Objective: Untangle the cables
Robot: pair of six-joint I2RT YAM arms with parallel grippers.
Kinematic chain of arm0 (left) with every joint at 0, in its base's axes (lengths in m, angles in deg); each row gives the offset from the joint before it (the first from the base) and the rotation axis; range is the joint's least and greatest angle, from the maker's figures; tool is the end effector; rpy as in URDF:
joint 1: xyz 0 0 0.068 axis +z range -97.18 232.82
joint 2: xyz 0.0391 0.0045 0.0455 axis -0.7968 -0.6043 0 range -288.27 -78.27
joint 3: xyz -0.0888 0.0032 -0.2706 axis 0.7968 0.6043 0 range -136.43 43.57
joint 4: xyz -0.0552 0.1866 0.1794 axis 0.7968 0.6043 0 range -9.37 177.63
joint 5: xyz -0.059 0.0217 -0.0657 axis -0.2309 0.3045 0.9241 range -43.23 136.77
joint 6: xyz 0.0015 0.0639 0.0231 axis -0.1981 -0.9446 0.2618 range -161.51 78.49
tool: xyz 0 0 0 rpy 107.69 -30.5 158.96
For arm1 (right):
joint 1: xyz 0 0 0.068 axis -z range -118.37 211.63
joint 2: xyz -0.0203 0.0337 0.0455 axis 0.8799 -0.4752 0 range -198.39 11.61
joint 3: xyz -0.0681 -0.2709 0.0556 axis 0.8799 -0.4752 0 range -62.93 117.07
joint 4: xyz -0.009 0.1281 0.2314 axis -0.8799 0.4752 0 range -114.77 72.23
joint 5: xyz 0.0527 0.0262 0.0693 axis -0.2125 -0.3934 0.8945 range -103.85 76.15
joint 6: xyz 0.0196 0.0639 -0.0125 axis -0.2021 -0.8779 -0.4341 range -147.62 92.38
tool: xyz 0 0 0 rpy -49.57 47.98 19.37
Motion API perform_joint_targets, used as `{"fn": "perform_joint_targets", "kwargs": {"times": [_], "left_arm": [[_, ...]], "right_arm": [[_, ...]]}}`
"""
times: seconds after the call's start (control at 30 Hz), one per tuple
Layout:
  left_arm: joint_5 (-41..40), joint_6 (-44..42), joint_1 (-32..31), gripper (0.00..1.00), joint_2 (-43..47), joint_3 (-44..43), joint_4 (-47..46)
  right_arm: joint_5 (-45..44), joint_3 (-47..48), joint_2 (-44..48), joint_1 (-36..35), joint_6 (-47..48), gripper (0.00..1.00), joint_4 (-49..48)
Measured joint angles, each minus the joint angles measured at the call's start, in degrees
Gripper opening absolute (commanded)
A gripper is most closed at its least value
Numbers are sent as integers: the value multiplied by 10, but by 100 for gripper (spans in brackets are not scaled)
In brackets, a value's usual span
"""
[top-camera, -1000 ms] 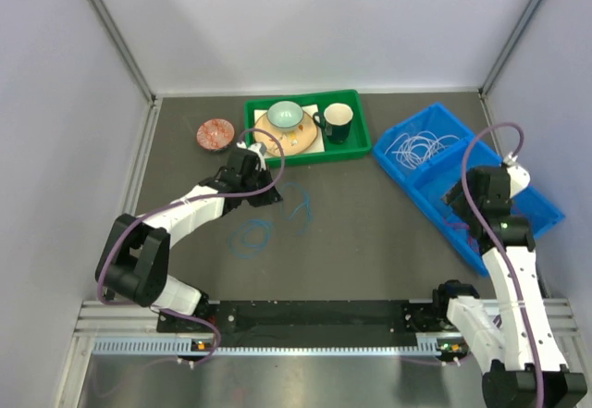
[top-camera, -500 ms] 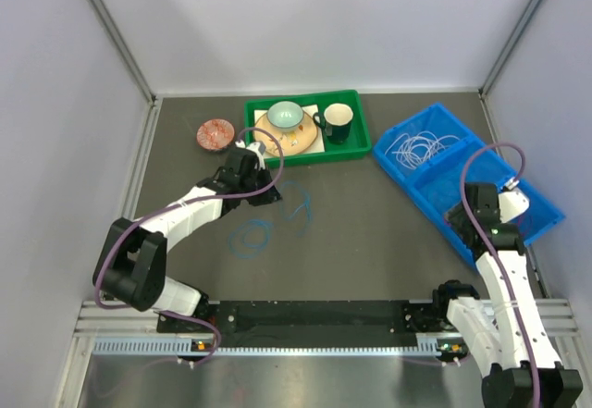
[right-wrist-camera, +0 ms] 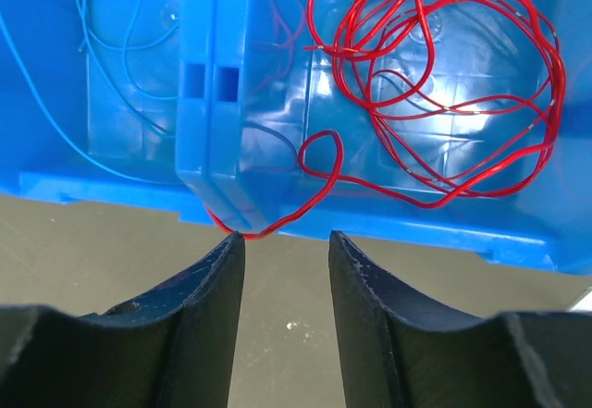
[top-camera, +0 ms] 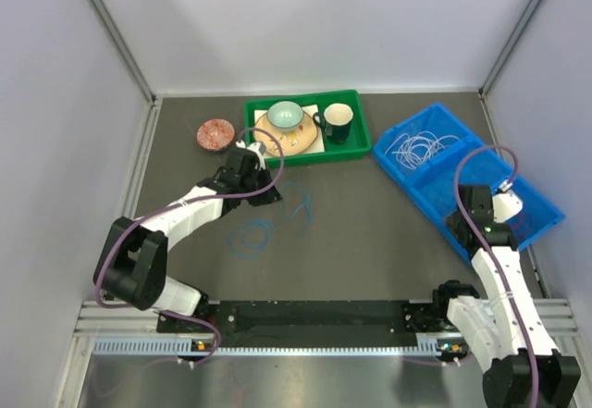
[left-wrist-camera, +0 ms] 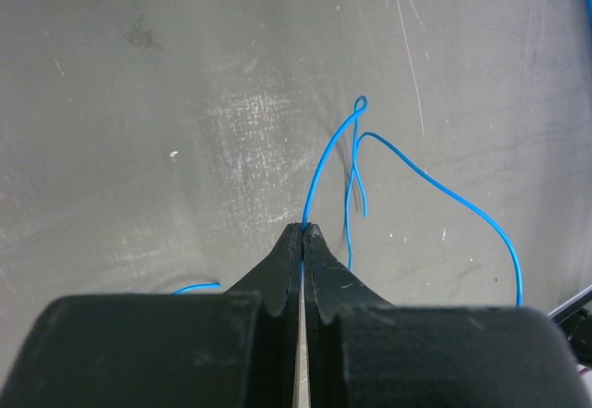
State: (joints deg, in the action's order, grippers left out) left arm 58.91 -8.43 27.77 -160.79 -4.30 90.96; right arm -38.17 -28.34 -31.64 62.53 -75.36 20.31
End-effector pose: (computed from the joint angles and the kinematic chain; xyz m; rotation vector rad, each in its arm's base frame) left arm 0.2784 -0.1429 0.2056 -0.0638 2.4580 -0.7228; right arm 0.1462 -0.0248 0.2249 1.1410 2.1139 -0.1619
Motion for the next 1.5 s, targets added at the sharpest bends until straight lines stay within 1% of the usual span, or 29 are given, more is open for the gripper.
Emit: {"fn": "perform_joint_targets", "kwargs": {"times": [0.07,0.1,0.2,0.63,0.67,0.73,0.77,0.8,0.93,1.13,1.37,1.5], "left_arm": [[0,0,0,0,-2,0,0],[0,0,0,0,-3,0,0],[0,0,0,0,-5,0,0],[0,0,0,0,-5,5,-2],[0,0,0,0,-5,5,-2],[0,0,0,0,-5,5,-2],[0,0,0,0,-5,5,-2],[0,0,0,0,-5,5,-2],[0,0,0,0,-5,7,-2],[0,0,0,0,-5,10,-2],[0,0,0,0,-5,10,-2],[0,0,0,0,-5,10,0]], "right_arm": [[0,-5,-4,0,2,41,-8],[-1,-7,-7,0,4,37,-13],[-2,-12,-8,0,11,33,-26],[-9,-16,-8,0,25,22,-56],[-9,-18,-8,0,26,17,-57],[-9,-26,-7,0,28,12,-61],[-9,-29,-7,0,29,3,-61],[-9,-31,-7,0,30,0,-61],[-9,-36,-2,0,32,0,-61],[2,-32,32,0,42,0,-59],[11,41,54,0,54,0,-34],[-9,97,66,0,73,0,-17]]}}
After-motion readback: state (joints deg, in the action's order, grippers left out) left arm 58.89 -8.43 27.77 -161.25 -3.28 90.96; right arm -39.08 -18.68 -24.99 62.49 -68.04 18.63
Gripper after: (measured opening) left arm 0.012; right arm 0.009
